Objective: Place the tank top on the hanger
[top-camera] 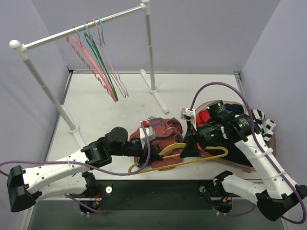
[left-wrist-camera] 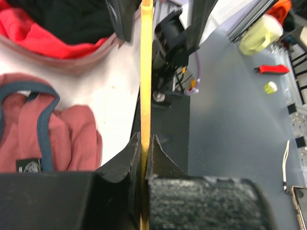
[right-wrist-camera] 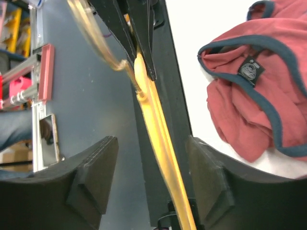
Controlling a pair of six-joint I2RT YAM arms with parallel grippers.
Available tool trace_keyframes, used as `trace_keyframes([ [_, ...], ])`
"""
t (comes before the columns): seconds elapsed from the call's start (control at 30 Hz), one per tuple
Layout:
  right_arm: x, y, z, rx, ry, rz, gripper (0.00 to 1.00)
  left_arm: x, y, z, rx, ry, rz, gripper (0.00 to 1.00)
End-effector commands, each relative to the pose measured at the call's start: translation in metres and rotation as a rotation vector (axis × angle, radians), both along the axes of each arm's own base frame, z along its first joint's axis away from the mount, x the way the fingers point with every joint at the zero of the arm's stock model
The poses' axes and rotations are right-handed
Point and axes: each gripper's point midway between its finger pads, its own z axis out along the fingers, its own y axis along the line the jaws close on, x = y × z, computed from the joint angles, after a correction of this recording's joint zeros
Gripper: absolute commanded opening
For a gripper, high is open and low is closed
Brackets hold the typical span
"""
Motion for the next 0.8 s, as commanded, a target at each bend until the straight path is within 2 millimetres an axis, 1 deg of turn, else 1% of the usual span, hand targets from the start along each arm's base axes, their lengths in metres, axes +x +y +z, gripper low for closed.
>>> trace_keyframes([
  [0.0, -0.010, 0.008, 0.005, 0.019, 0.023, 0.077, 0.36, 0.000, -0.012, 0.043, -0.164, -0.047, -0.022, 0.00],
  [0.03, -0.009, 0.009, 0.006, 0.017, 0.025, 0.082, 0.00, 0.002, -0.013, 0.043, -0.159, -0.048, -0.014, 0.00],
  [0.07, -0.008, 0.009, 0.011, 0.024, 0.008, 0.087, 0.00, 0.008, -0.013, 0.042, -0.155, -0.051, 0.011, 0.00],
  [0.13, -0.009, 0.006, 0.013, 0.012, -0.019, 0.096, 0.00, 0.017, -0.011, 0.036, -0.134, -0.043, 0.058, 0.00],
  [0.17, -0.007, 0.004, 0.015, 0.008, -0.046, 0.090, 0.00, 0.026, -0.007, 0.035, -0.128, -0.031, 0.117, 0.00],
  [0.2, -0.006, 0.001, 0.014, -0.005, -0.057, 0.081, 0.00, 0.035, -0.001, 0.025, -0.098, -0.010, 0.165, 0.12],
  [0.23, 0.003, -0.007, 0.013, -0.029, -0.091, 0.028, 0.00, 0.043, 0.006, 0.024, -0.098, 0.001, 0.224, 0.47],
  [0.27, 0.007, -0.010, 0.013, -0.039, -0.104, -0.004, 0.00, 0.050, 0.014, 0.018, -0.085, 0.056, 0.278, 0.57],
  [0.3, 0.014, -0.014, 0.011, -0.048, -0.115, -0.043, 0.00, 0.060, 0.025, -0.001, -0.048, 0.097, 0.342, 0.63],
  [0.33, 0.021, -0.022, 0.012, -0.056, -0.139, -0.104, 0.00, 0.066, 0.036, -0.002, -0.066, 0.111, 0.387, 0.69],
  [0.37, 0.025, -0.025, 0.012, -0.060, -0.132, -0.151, 0.00, 0.065, 0.044, -0.017, -0.038, 0.186, 0.424, 0.76],
  [0.4, 0.026, -0.029, 0.013, -0.054, -0.147, -0.185, 0.00, 0.071, 0.057, -0.039, -0.003, 0.232, 0.475, 0.77],
  [0.43, 0.032, -0.036, 0.013, -0.062, -0.154, -0.234, 0.00, 0.071, 0.065, -0.042, -0.008, 0.258, 0.503, 0.78],
  [0.47, 0.034, -0.039, 0.013, -0.067, -0.155, -0.262, 0.00, 0.070, 0.070, -0.049, 0.001, 0.310, 0.533, 0.78],
  [0.5, 0.033, -0.043, 0.014, -0.066, -0.166, -0.285, 0.00, 0.067, 0.078, -0.065, 0.054, 0.349, 0.566, 0.78],
  [0.57, 0.038, -0.050, 0.013, -0.073, -0.168, -0.340, 0.00, 0.068, 0.089, -0.078, 0.090, 0.375, 0.628, 0.79],
  [0.6, 0.038, -0.053, 0.010, -0.074, -0.163, -0.359, 0.00, 0.067, 0.096, -0.089, 0.131, 0.403, 0.665, 0.78],
  [0.63, 0.038, -0.055, 0.009, -0.071, -0.157, -0.380, 0.00, 0.076, 0.103, -0.090, 0.137, 0.418, 0.744, 0.78],
  [0.67, 0.039, -0.056, 0.007, -0.067, -0.146, -0.395, 0.00, 0.075, 0.113, -0.102, 0.208, 0.445, 0.798, 0.77],
  [0.7, 0.037, -0.056, 0.004, -0.065, -0.137, -0.402, 0.00, 0.081, 0.120, -0.114, 0.273, 0.450, 0.859, 0.76],
  [0.73, 0.037, -0.057, 0.003, -0.064, -0.131, -0.409, 0.00, 0.085, 0.119, -0.109, 0.291, 0.455, 0.877, 0.75],
  [0.77, 0.038, -0.058, 0.002, -0.064, -0.127, -0.417, 0.00, 0.084, 0.125, -0.118, 0.355, 0.471, 0.903, 0.73],
])
